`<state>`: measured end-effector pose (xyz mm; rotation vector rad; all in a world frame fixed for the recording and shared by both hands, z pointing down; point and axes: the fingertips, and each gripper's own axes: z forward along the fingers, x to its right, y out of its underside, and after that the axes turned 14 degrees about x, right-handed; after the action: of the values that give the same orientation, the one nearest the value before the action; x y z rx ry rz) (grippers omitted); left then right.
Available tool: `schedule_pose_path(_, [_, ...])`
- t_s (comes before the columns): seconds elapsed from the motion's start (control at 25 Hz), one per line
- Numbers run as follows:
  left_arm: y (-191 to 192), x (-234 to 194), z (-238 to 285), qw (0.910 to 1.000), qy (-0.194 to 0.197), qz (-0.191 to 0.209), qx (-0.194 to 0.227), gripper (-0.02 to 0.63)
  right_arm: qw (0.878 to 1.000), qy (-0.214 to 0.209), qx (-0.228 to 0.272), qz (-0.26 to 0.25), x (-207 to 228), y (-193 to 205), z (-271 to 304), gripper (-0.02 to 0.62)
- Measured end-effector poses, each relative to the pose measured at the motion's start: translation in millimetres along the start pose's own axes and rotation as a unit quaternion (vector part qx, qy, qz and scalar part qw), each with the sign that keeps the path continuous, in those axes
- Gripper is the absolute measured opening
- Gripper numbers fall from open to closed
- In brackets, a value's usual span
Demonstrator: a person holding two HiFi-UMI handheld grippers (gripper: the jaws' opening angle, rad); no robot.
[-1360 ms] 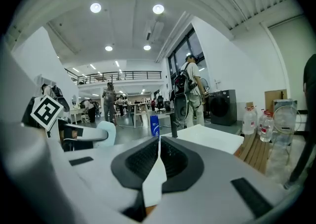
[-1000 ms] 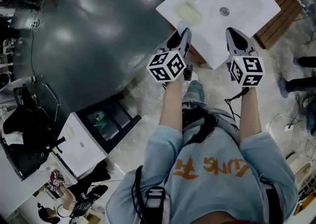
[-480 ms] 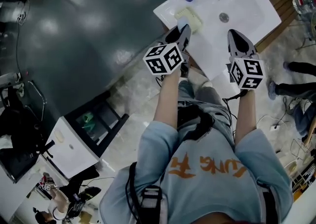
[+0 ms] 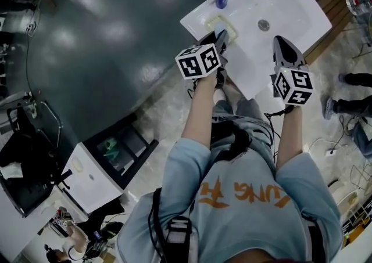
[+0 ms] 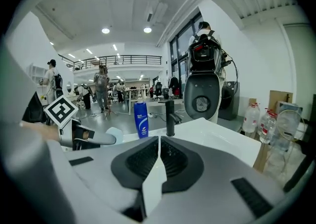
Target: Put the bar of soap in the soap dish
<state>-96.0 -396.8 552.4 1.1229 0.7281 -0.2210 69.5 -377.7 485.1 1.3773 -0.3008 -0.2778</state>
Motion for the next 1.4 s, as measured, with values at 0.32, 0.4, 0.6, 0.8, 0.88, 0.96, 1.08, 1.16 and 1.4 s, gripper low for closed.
schedule_pose_path(0.32, [7.4, -15.4, 28.1, 0.9981, -0.037, -0.039, -0.03, 0.126, 0.999, 0.041, 0.011, 0.02, 32.4, 5.6, -6.9, 0.032])
schedule_pose_path(0.4, [7.6, -22.6, 30.7, 0.9967, -0.053, -0.054, -0.028, 0.126, 0.999, 0.044, 0.007, 0.02, 34.5, 8.8, -9.1, 0.032])
schedule_pose_path(0.6, [16.8, -34.4, 35.8, 0.9934, -0.078, -0.078, -0.03, 0.126, 0.999, 0.048, -0.009, 0.02, 40.0, 20.2, -14.2, 0.032])
schedule_pose_path(0.8, [23.5, -41.5, 39.5, 0.9907, -0.101, -0.079, -0.045, 0.126, 0.999, 0.042, -0.009, 0.018, 40.1, 19.7, -9.3, 0.032])
schedule_pose_path(0.88, [24.7, -42.4, 39.3, 0.9898, -0.112, -0.069, -0.054, 0.127, 0.999, 0.04, -0.009, 0.018, 39.6, 19.3, -8.3, 0.032])
schedule_pose_path(0.96, [25.5, -43.2, 39.4, 0.9891, -0.122, -0.052, -0.065, 0.126, 0.999, 0.04, -0.009, 0.02, 40.2, 20.4, -7.8, 0.032])
schedule_pose_path(1.08, [23.8, -45.4, 38.1, 0.9881, -0.133, -0.023, -0.074, 0.127, 0.999, 0.038, -0.011, 0.021, 40.0, 21.6, -6.3, 0.032])
schedule_pose_path(1.16, [22.5, -47.0, 36.3, 0.9878, -0.137, -0.013, -0.074, 0.126, 0.999, 0.037, -0.01, 0.022, 39.4, 22.0, -5.8, 0.032])
schedule_pose_path(1.4, [19.1, -52.1, 29.8, 0.9888, -0.135, 0.003, -0.064, 0.13, 0.999, 0.032, -0.009, 0.021, 35.4, 22.7, -5.4, 0.032])
